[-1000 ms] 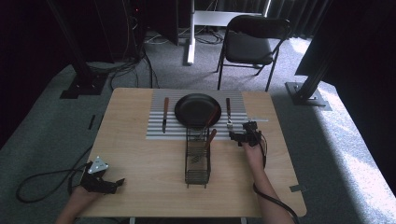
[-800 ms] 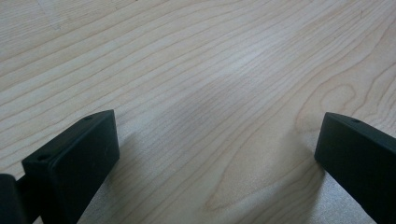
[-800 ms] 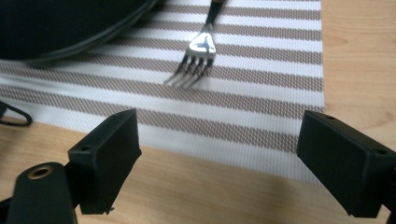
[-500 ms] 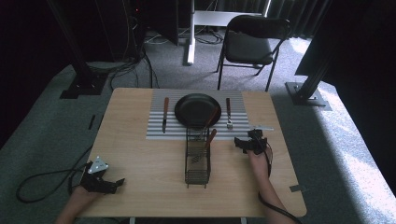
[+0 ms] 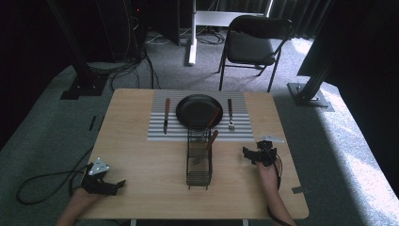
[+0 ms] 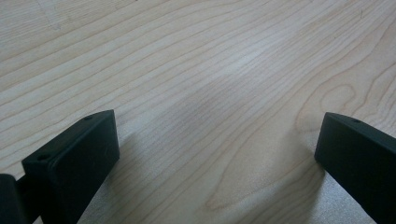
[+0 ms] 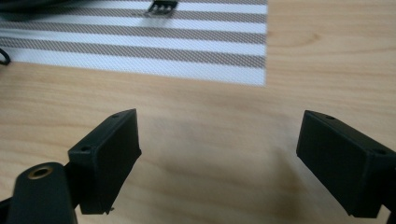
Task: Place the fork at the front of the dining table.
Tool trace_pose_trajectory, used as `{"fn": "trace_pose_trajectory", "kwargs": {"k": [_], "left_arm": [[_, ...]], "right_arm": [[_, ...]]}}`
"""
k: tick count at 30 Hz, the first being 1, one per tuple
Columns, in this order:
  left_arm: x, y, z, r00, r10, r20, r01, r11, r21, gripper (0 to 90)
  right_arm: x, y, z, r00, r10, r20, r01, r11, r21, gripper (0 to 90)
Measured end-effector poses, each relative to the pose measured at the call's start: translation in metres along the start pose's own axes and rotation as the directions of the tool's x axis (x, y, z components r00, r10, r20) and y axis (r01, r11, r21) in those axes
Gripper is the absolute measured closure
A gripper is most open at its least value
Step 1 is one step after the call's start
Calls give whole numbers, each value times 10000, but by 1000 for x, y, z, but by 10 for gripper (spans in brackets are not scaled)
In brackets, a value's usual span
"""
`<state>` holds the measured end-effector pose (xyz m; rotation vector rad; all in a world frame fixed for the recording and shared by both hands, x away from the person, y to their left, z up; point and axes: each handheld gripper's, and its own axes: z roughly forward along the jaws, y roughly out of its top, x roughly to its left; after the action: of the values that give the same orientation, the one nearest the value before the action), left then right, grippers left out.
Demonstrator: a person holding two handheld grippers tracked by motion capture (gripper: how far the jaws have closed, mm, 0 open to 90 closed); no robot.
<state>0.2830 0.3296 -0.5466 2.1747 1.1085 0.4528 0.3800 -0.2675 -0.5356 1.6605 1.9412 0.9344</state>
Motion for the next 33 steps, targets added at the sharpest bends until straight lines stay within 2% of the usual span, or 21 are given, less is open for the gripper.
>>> {"fn": "trace_pose_trajectory", "kwargs": {"k": [5,13,23,27,31,33], "left_arm": [[0,0,0,10000,-2,-1,2,10000,0,0],[0,0,0,10000,0,0,0,10000,-1,0],[0,0,0,10000,-2,-1,2,10000,-1,0],[0,0,0,10000,-1,-1,1,10000,-2,0],[0,0,0,10000,0,-2,0,10000,0,0],[0,0,0,10000,0,-1,0,10000,0,0]], "right_arm": [[-4,-10,-11,9998,195,2,-195,9997,-111,126],[-12,-25,-26,9994,150,299,-141,9995,-281,125],[-24,-43,-43,9938,152,1097,-112,9993,-364,125],[-28,-47,-48,9927,205,1187,-173,9995,-281,125],[-36,-52,-57,9904,368,1330,-312,9985,-445,124],[-37,-55,-58,9876,314,1536,-250,9987,-438,124]]}}
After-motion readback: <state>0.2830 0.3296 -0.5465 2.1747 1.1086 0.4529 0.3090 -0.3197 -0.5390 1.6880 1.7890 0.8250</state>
